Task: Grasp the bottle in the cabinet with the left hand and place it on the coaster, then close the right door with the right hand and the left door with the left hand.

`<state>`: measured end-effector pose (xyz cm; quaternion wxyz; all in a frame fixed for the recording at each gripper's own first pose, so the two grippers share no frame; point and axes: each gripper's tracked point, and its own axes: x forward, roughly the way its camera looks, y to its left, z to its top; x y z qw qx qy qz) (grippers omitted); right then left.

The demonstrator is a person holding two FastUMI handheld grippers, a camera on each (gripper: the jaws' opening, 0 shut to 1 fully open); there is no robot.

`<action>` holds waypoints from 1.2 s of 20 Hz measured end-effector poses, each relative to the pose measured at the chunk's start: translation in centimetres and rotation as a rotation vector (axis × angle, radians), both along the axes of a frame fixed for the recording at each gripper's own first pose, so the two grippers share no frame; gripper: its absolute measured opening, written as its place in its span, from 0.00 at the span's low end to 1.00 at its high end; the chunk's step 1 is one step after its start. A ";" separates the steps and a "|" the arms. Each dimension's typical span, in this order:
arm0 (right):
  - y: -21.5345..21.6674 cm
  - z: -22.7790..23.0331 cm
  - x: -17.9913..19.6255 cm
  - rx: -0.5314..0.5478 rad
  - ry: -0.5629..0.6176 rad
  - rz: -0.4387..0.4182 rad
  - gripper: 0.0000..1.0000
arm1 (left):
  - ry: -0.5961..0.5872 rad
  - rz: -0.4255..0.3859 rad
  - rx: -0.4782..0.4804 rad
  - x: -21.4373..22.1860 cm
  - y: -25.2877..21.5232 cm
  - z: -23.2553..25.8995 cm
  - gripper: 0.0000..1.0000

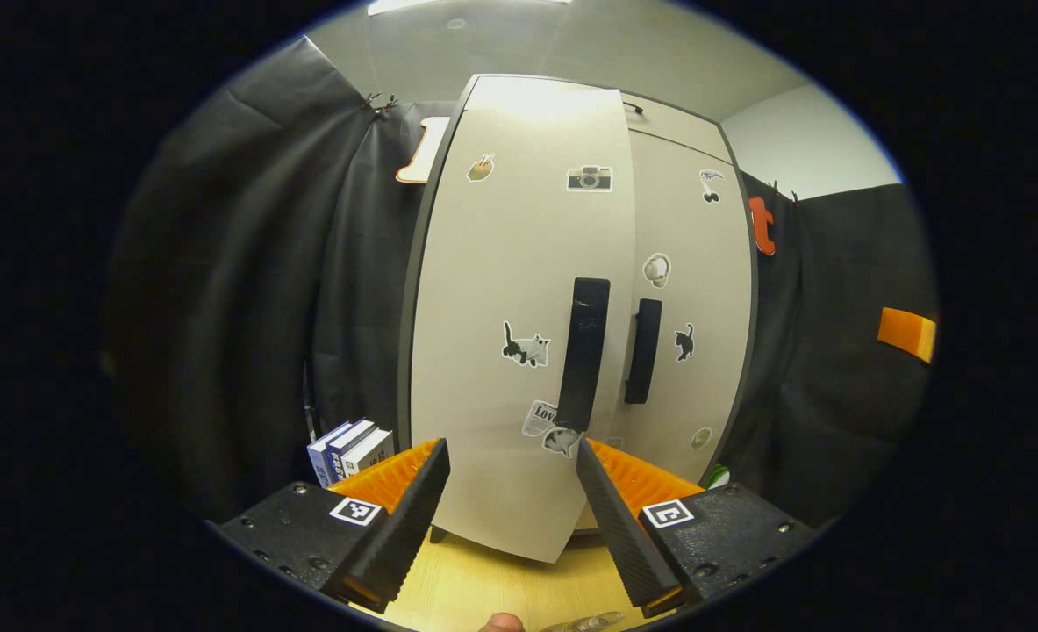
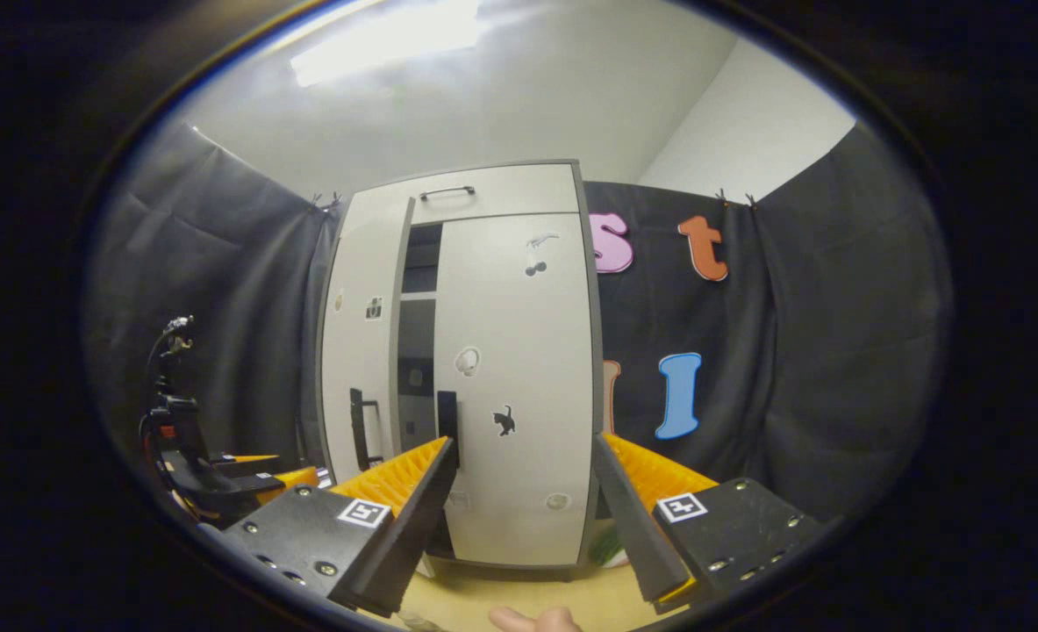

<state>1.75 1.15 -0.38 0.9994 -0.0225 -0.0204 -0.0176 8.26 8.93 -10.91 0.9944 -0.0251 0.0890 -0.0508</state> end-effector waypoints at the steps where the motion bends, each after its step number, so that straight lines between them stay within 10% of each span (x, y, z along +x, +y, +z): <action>1: 0.0 0.0 0.0 0.001 0.001 0.001 0.95 | 0.001 -0.001 0.002 -0.1 -0.1 0.0 0.93; 24: -3.4 3.1 0.7 0.003 -0.042 -0.004 0.95 | -0.111 0.007 0.001 -3.0 -4.3 10.9 0.92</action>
